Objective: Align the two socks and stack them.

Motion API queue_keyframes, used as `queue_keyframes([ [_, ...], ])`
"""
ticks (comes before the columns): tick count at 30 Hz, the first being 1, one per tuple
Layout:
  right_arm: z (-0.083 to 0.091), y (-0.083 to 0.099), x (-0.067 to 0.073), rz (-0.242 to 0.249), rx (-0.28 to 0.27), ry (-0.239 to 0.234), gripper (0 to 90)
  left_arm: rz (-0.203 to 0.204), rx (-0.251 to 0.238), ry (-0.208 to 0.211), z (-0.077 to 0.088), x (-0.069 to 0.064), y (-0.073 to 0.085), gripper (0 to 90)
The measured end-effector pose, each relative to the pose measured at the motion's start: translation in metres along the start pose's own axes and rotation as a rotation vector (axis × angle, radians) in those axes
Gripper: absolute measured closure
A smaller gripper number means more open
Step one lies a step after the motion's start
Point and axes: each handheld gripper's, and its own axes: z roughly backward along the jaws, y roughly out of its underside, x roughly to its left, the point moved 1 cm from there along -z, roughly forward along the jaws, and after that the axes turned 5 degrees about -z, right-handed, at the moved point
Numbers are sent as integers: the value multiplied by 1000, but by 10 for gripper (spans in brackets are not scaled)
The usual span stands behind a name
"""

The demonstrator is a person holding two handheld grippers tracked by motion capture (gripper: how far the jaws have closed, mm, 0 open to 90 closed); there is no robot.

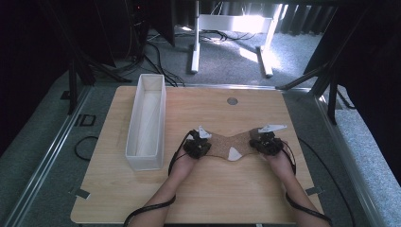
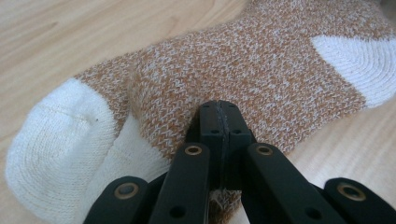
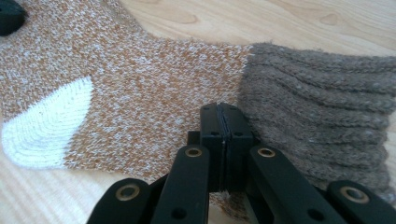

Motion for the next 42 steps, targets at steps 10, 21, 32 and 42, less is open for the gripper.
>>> queue_keyframes([
  [10, 10, 14, 12, 10, -10, -10, 890, -11, -1, 13, 11, -15, 11, 900],
  [21, 23, 32, 23, 20, -25, -30, 890, -8, -24, 32, 24, -32, 27, 900],
  [32, 34, 47, 32, 39, -33, -36, 891, 1, -44, 57, 36, -50, 41, 900],
  [42, 44, 60, 41, 38, -39, -56, 890, 6, -54, 69, 45, -61, 51, 900],
])
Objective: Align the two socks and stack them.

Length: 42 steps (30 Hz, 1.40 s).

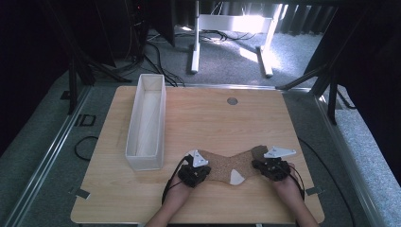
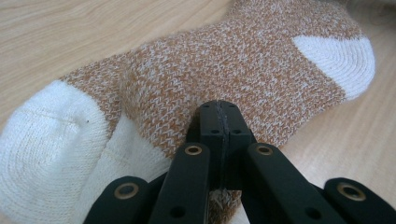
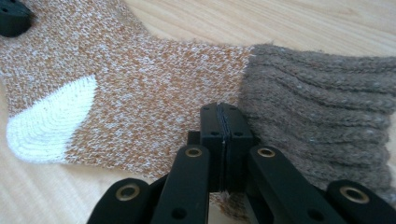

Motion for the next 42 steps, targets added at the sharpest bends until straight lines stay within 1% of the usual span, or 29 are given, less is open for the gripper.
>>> queue_keyframes([
  [6, 6, 7, 5, 6, -4, -6, 891, -13, 4, -5, 4, -8, 4, 900],
  [8, 7, 9, 7, 10, -6, -3, 891, -3, 1, -6, 5, -10, 6, 900],
  [9, 8, 10, 8, 16, -5, -2, 890, -3, 1, -7, 5, -11, 6, 900],
  [11, 9, 11, 9, 15, -4, -4, 890, -7, 0, -8, 6, -14, 7, 900],
  [14, 11, 13, 9, 15, 0, -11, 890, -2, -6, -2, 8, -17, 9, 900],
  [17, 14, 16, 11, 26, 3, -15, 890, 1, -14, 4, 10, -21, 12, 900],
  [21, 16, 19, 13, 30, -4, -9, 890, 0, -11, 1, 11, -25, 13, 900],
  [23, 16, 19, 14, 36, -2, -5, 891, 8, -13, 2, 11, -26, 14, 900],
  [26, 18, 21, 14, 29, -5, -13, 891, 10, -11, 6, 13, -29, 15, 900],
  [33, 24, 30, 16, 15, -18, -25, 891, -5, -11, 10, 15, -35, 17, 900],
  [35, 24, 30, 16, 13, -18, -23, 891, 4, -17, 20, 15, -35, 18, 900],
  [38, 24, 29, 15, 7, -18, -26, 890, 14, -23, 46, 17, -34, 17, 900],
  [39, 23, 29, 15, 7, -20, -27, 891, 23, -21, 61, 18, -33, 16, 881],
  [40, 23, 29, 15, 6, -21, -28, 891, 23, -22, 73, 21, -32, 13, 864],
  [41, 23, 29, 15, 5, -21, -28, 891, 18, -34, 67, 26, -32, 10, 854],
  [42, 23, 29, 15, 5, -20, -29, 891, 15, -45, 66, 31, -30, 6, 825],
])
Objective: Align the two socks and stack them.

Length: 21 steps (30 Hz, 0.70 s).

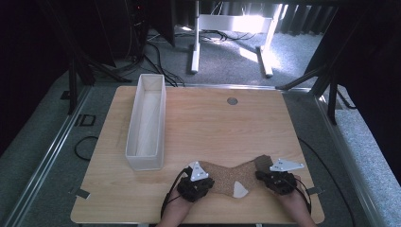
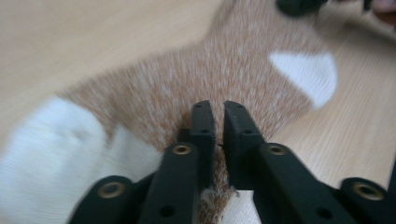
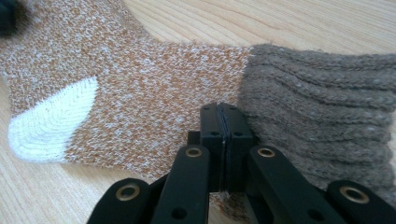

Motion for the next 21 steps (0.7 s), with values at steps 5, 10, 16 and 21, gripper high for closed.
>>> queue_keyframes([
  [5, 0, 0, -1, 0, -1, -3, 891, 15, -58, -69, 25, 21, -12, 745],
  [10, -1, 0, 0, 2, 0, -1, 891, 95, -38, -93, 31, 50, -7, 602],
  [16, -1, -1, 0, 2, 3, 1, 891, 91, 16, -56, 25, 50, 2, 603],
  [21, -1, -1, 1, 5, 3, 6, 891, 71, 65, -44, 19, 48, 8, 603],
])
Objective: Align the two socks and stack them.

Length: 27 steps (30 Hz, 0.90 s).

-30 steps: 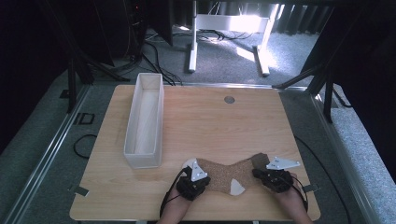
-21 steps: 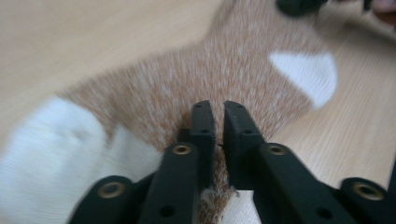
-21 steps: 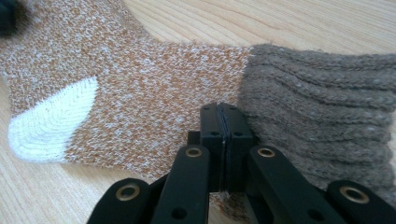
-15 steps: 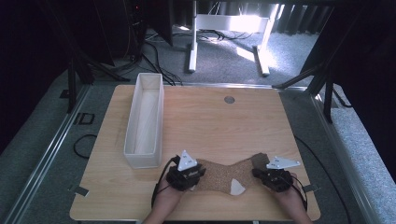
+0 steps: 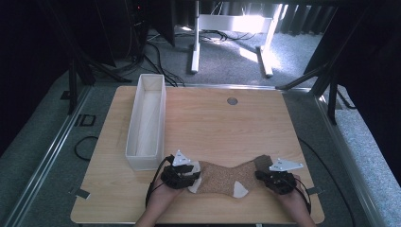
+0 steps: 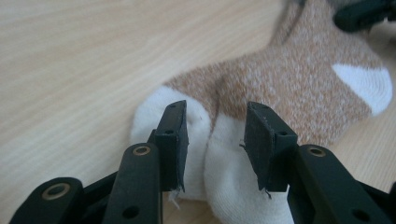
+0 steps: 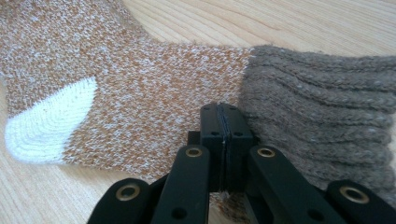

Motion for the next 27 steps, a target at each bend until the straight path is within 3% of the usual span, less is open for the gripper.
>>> queue_keyframes([
  [5, 0, 0, 0, 1, -1, 0, 891, 0, 80, 13, -10, 3, 7, 603],
  [7, 0, 0, 0, 2, -1, 1, 891, 16, 72, 30, -11, 4, 9, 619],
  [11, 0, 0, 0, 3, -1, 2, 891, -35, 75, 24, -9, -1, 7, 737],
  [13, 0, 0, 0, 3, -1, 2, 891, -31, 71, 38, -8, -2, 6, 819],
  [15, 0, 0, 0, 2, -1, 1, 891, -32, 71, 36, -8, -3, 6, 838],
  [27, 0, 0, 0, 0, 0, -2, 892, 9, -34, 37, 10, 2, -2, 869],
])
